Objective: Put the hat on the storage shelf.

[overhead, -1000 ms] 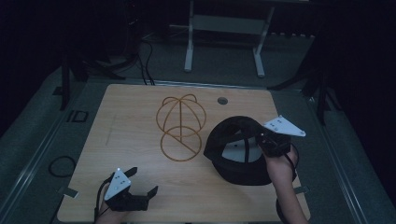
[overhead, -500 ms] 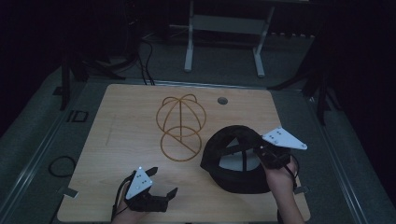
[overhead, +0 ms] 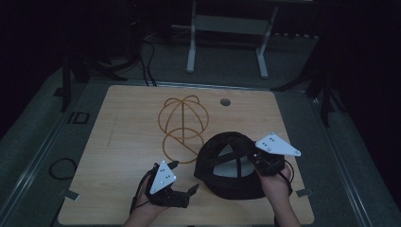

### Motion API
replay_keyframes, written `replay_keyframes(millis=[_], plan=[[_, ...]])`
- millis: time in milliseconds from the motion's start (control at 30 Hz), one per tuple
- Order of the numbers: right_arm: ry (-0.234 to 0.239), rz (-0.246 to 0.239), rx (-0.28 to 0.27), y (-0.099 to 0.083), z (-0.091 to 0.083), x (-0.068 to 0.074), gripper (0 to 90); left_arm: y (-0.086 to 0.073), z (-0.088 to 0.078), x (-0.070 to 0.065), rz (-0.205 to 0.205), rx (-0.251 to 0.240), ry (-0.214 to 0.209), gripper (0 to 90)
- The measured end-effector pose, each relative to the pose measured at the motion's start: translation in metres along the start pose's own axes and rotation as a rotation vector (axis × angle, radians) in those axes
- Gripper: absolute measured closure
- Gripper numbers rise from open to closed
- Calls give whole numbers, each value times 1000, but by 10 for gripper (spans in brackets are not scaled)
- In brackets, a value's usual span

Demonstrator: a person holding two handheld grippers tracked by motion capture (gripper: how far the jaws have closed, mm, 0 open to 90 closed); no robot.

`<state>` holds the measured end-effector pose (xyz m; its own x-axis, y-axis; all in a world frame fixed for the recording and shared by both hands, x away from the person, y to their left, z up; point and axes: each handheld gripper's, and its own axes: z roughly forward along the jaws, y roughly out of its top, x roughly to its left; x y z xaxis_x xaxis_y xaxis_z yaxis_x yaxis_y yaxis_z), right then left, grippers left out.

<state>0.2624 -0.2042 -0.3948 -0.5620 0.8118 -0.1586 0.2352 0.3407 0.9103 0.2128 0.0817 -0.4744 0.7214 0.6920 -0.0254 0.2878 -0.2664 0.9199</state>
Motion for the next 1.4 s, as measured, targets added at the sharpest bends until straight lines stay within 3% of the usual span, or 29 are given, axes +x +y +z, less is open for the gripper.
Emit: replay_keyframes(millis=[200,300,567,767,800,833,867,967,1033,1067,1167,1300,1400], plan=[[30,-4,-3,-3,1,7,888,14,8,-4,21,-28,-2,157],[46,-17,-5,-4,0,11,888,19,11,-2,2,-36,5,158],[99,-39,-21,-5,-7,18,888,24,19,-1,-12,21,-2,170],[130,-53,-32,-6,-9,21,888,25,20,-1,-11,25,4,237],[141,-57,-31,-6,-9,22,888,25,20,-1,-14,25,2,303],[141,-57,-31,-6,-9,22,888,25,20,0,-17,20,0,303],[148,-61,-31,-6,-9,23,888,26,19,0,-17,18,5,385],[156,-63,-35,-7,-9,24,888,27,19,-2,-6,22,20,430],[159,-70,-35,-7,-10,26,888,27,20,-3,23,32,27,509],[160,-78,-31,-7,-11,27,888,27,20,-4,33,31,35,595],[157,-84,-28,-8,-12,29,888,29,21,-4,20,32,39,653],[152,-87,-15,-10,-12,29,887,32,19,-7,28,-2,48,825],[158,-71,-12,-13,-11,27,887,34,15,-6,25,-31,40,863]])
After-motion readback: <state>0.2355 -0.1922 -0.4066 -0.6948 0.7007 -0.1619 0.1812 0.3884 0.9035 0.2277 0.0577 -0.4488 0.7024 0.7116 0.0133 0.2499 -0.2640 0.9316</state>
